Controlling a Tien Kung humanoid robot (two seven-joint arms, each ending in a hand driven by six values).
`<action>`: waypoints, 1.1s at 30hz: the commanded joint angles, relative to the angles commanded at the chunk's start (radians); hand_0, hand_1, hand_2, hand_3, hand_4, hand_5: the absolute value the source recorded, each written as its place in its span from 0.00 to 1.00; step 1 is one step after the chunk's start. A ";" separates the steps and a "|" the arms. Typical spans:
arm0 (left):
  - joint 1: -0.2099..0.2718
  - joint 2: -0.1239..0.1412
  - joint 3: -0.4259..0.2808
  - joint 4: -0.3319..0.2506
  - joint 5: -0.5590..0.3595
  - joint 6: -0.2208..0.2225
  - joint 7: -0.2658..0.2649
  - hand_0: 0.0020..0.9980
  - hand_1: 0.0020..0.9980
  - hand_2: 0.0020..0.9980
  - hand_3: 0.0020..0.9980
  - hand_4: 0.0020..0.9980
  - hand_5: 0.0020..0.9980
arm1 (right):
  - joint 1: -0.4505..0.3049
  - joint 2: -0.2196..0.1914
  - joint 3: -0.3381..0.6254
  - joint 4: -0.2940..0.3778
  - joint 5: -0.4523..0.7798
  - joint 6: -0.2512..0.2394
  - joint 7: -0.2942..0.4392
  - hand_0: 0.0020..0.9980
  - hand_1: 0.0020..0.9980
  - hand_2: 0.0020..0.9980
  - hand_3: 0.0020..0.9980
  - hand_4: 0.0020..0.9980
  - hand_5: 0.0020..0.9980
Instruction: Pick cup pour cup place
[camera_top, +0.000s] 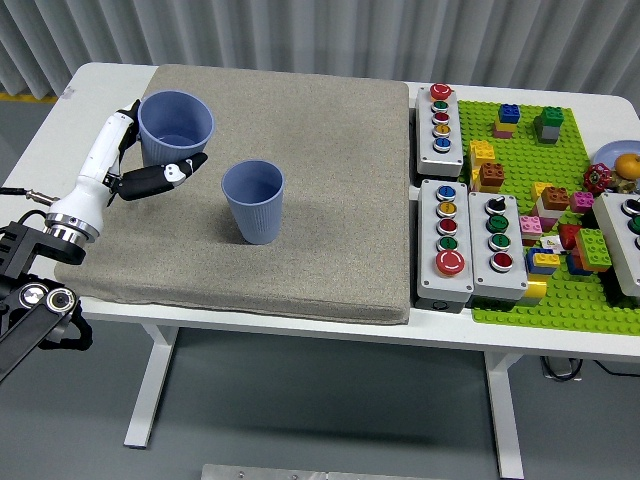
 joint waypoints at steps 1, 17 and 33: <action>-0.006 0.002 0.004 0.002 0.013 -0.001 0.005 0.61 0.59 0.64 0.60 0.74 0.09 | 0.000 0.000 0.000 0.000 0.000 -0.001 0.000 0.71 0.65 0.61 0.57 0.00 0.06; -0.070 0.038 0.027 0.002 0.353 -0.033 0.103 0.61 0.59 0.64 0.60 0.73 0.08 | 0.009 -0.001 -0.003 0.000 0.008 -0.003 0.002 0.71 0.65 0.61 0.57 0.00 0.06; -0.089 0.046 0.052 -0.006 0.564 -0.074 0.149 0.61 0.59 0.64 0.60 0.72 0.07 | 0.013 0.001 0.002 0.000 0.002 -0.002 0.002 0.71 0.65 0.61 0.57 0.00 0.07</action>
